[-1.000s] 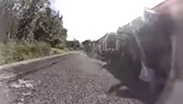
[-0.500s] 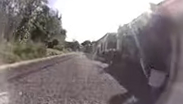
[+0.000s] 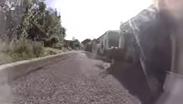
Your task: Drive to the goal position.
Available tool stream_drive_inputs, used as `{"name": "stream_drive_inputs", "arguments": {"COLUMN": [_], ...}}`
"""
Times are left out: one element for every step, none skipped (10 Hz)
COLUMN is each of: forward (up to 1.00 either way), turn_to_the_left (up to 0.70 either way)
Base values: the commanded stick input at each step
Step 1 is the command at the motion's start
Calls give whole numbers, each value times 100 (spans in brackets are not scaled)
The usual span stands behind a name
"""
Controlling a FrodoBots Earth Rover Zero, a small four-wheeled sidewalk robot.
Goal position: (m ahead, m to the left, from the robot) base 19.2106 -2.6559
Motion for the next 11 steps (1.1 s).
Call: {"name": "stream_drive_inputs", "arguments": {"forward": [100, 100, 100, 100, 100, 100, 100, 100, 100, 100, 100], "turn_to_the_left": [0, 0, 0, 0, 0, 0, 0, 0, 0, 0, 0]}}
